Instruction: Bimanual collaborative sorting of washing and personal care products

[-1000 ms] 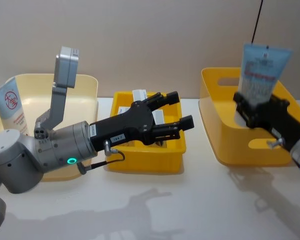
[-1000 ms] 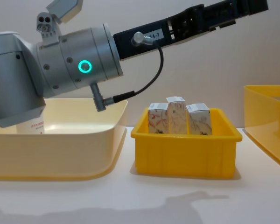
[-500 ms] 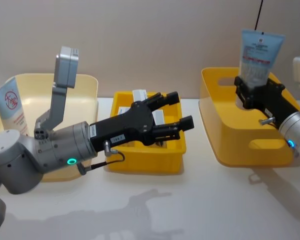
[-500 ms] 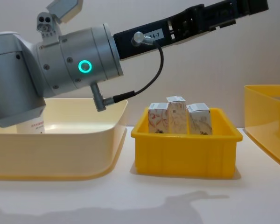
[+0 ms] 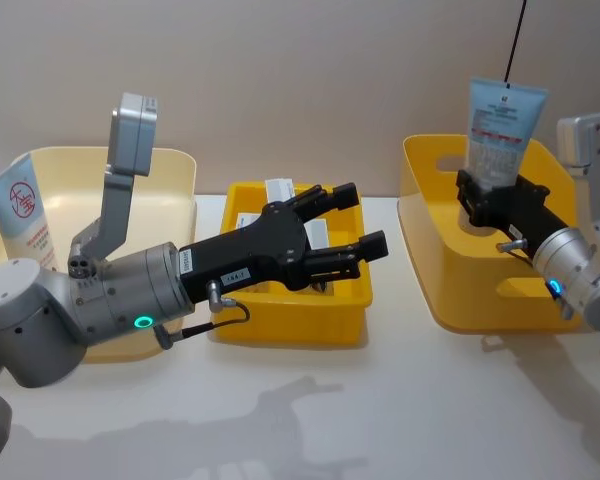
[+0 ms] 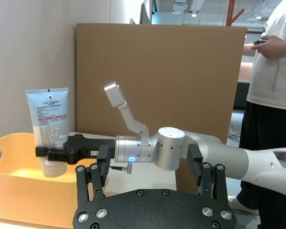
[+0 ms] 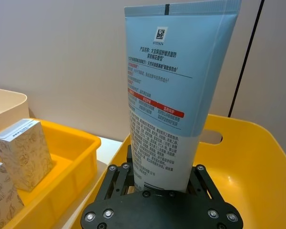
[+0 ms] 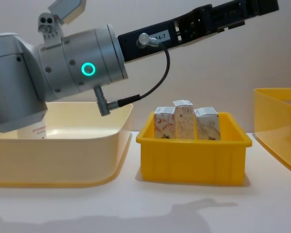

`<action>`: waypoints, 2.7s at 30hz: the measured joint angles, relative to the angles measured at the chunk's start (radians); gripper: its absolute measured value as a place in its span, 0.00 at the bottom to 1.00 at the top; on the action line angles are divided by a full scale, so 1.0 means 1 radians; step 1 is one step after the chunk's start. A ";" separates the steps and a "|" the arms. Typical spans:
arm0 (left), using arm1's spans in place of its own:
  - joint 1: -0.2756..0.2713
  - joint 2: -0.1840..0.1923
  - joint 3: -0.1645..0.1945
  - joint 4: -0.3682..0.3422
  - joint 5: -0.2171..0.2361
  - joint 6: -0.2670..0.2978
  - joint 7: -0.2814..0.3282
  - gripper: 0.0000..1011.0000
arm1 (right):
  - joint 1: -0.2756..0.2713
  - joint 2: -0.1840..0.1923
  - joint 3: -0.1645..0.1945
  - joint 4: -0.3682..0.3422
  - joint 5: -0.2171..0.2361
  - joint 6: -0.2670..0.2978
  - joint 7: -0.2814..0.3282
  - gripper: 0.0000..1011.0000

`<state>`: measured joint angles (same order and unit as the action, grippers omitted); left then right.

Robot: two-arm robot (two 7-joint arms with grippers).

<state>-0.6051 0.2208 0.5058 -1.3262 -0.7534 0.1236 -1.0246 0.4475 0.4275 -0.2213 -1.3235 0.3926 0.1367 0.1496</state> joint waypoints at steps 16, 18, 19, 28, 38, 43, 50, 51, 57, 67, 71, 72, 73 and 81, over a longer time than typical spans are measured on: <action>0.000 0.000 0.000 0.000 0.000 0.000 0.000 0.99 | 0.007 -0.031 0.004 0.019 0.005 0.048 -0.029 0.86; 0.000 0.000 0.000 0.000 0.000 0.000 0.000 0.99 | 0.007 -0.032 0.004 0.020 0.005 0.050 -0.031 0.91; 0.000 0.000 0.000 0.000 0.000 0.000 0.000 0.99 | 0.008 -0.033 0.004 0.020 0.005 0.052 -0.032 0.94; 0.000 0.000 0.000 0.000 0.000 0.000 0.000 0.99 | 0.009 -0.038 0.005 0.023 0.006 0.059 -0.036 0.99; 0.000 0.000 0.000 0.000 0.000 0.000 0.000 0.99 | 0.001 -0.037 0.014 0.012 0.003 0.037 -0.033 0.99; 0.000 0.000 0.000 0.000 0.000 0.000 0.000 0.99 | -0.010 -0.033 0.022 -0.007 0.000 0.007 -0.024 0.99; 0.000 0.000 0.000 0.000 0.000 0.000 0.000 0.99 | -0.044 -0.021 0.040 -0.065 0.000 -0.036 -0.002 0.99; 0.000 0.000 0.000 0.000 0.000 0.000 0.000 0.99 | -0.048 -0.020 0.042 -0.072 0.001 -0.041 0.001 0.99; 0.000 0.000 0.000 0.000 0.000 0.000 0.000 0.99 | -0.086 -0.011 0.055 -0.125 0.006 -0.067 0.022 0.99; 0.004 0.001 0.000 -0.002 0.004 0.000 0.010 0.99 | -0.112 -0.010 0.059 -0.155 0.007 -0.078 0.029 0.99; 0.014 0.005 -0.001 -0.011 0.020 -0.002 0.039 0.99 | -0.133 -0.014 0.055 -0.172 0.001 -0.079 0.023 0.99; 0.017 0.006 -0.002 -0.013 0.024 -0.003 0.047 0.99 | -0.138 -0.016 0.054 -0.177 -0.001 -0.080 0.020 0.99; 0.020 0.008 -0.002 -0.015 0.029 -0.004 0.055 0.99 | -0.138 -0.016 0.054 -0.177 -0.001 -0.080 0.020 0.99; 0.059 0.026 -0.008 -0.048 0.089 -0.017 0.163 0.99 | -0.215 -0.034 0.039 -0.240 -0.026 -0.086 -0.005 0.99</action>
<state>-0.5463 0.2469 0.4979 -1.3745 -0.6648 0.1065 -0.8617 0.2326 0.3937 -0.1819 -1.5637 0.3666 0.0508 0.1447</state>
